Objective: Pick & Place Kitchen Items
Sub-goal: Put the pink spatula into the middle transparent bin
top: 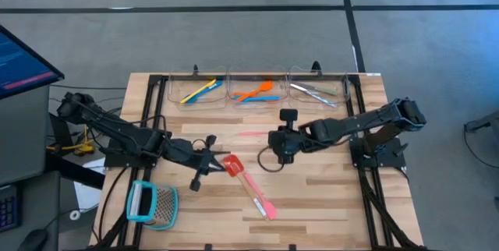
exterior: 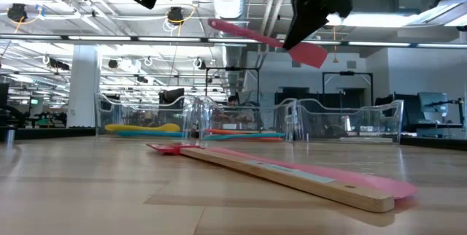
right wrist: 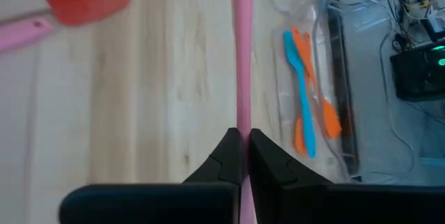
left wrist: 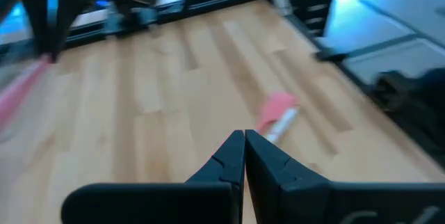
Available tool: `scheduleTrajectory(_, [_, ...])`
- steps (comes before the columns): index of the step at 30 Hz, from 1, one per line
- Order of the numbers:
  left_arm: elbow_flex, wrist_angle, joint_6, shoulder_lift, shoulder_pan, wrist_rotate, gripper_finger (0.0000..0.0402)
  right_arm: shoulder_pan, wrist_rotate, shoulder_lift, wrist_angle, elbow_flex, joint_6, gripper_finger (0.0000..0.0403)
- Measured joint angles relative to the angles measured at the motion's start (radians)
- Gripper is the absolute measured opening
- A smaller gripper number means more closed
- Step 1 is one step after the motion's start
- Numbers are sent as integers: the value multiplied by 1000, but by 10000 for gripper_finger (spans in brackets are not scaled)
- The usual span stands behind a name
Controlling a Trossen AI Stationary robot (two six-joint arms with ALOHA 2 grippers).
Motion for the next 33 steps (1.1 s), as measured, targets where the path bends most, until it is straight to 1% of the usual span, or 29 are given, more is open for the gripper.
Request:
scheduleTrajectory(3, [0,0,1,0,26,-44,2,-53,-9,0,9,0,-64,0])
scheduleTrajectory(6, [0,0,0,0,53,-46,2,-112,-19,0,10,0,-126,0])
scheduleTrajectory(14, [0,-1,1,0,112,-46,2,-270,-144,0,94,0,-309,0])
scheduleTrajectory(18, [0,-1,0,0,150,-50,2,-333,-164,0,121,0,-361,0])
scheduleTrajectory(23, [0,-1,-2,0,173,-51,2,-380,-165,0,153,0,-374,0])
scheduleTrajectory(27, [0,-1,-3,0,175,-51,2,-387,-176,0,178,0,-410,0])
scheduleTrajectory(33, [0,-1,-2,0,175,-50,2,-442,-300,0,259,0,-460,0])
